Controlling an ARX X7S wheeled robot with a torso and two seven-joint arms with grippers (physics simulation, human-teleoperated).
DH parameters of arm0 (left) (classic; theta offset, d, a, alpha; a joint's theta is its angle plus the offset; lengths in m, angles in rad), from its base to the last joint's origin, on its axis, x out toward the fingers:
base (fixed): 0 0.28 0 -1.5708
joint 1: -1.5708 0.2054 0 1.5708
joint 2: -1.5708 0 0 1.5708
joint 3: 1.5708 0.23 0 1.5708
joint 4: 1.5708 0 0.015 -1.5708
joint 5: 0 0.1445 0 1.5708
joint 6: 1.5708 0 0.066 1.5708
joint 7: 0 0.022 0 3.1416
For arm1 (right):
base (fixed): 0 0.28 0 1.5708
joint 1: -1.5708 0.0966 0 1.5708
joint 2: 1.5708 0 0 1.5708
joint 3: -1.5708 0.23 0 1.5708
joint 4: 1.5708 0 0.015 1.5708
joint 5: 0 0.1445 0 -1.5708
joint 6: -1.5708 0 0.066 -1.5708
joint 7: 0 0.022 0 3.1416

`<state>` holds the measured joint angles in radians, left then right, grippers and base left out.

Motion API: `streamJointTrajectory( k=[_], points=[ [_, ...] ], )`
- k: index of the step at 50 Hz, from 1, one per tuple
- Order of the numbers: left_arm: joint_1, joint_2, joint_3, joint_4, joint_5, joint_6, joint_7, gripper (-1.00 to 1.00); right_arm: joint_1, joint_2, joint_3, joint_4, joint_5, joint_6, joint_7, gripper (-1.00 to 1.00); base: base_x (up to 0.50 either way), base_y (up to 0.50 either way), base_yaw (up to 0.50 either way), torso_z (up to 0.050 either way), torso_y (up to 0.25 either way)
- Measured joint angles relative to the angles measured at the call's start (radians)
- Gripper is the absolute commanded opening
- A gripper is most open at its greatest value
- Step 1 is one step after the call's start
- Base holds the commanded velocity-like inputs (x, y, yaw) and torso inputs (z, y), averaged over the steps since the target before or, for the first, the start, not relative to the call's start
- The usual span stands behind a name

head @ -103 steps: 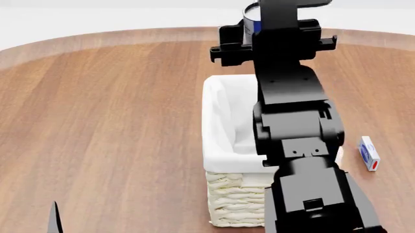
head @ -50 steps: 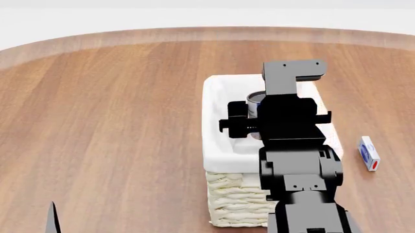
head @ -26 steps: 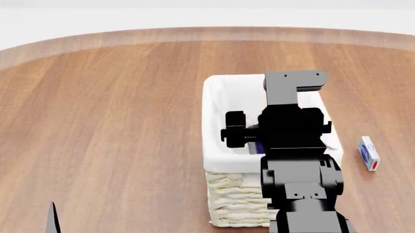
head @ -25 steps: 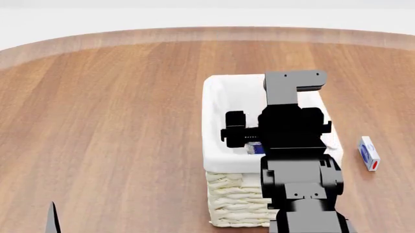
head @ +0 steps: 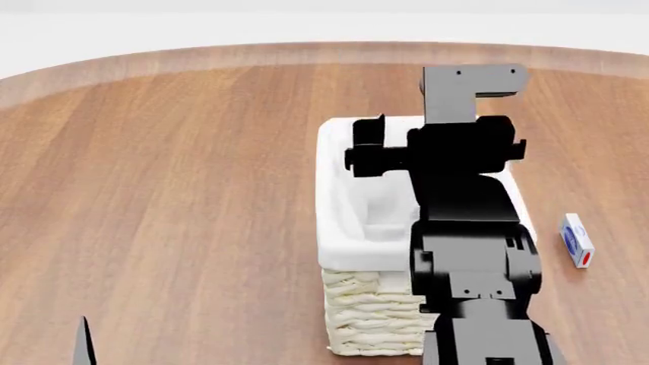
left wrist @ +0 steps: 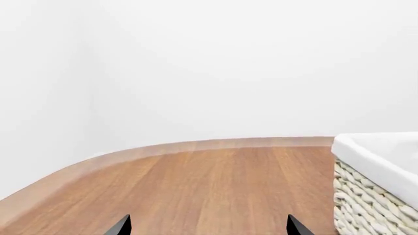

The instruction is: Pick up the alphabet soup and put it in the basket.

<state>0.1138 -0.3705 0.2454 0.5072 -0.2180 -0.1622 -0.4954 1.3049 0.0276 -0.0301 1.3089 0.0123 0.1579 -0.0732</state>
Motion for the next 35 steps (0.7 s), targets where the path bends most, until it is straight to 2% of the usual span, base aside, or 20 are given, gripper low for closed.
streamJointTrajectory(
  k=[23, 26, 35],
  points=[
    [-0.003, -0.004, 0.006, 0.001, -0.003, -0.003, -0.005, 1.0, 0.054, 0.018, 0.053, -0.017, 0.015, -0.173, -0.078, 1.0, 0.0, 0.0, 0.0, 0.0, 0.0],
    [-0.004, -0.005, 0.008, 0.002, -0.003, -0.003, -0.005, 1.0, 0.017, 0.019, 0.057, -0.122, 0.02, -0.145, -0.084, 1.0, 0.0, 0.0, 0.0, 0.0, 0.0],
    [-0.006, -0.007, 0.01, 0.004, -0.004, -0.006, -0.007, 1.0, -0.169, 0.019, 0.063, -0.616, 0.047, 0.037, -0.081, 1.0, 0.0, 0.0, 0.0, 0.0, 0.0]
  ],
)
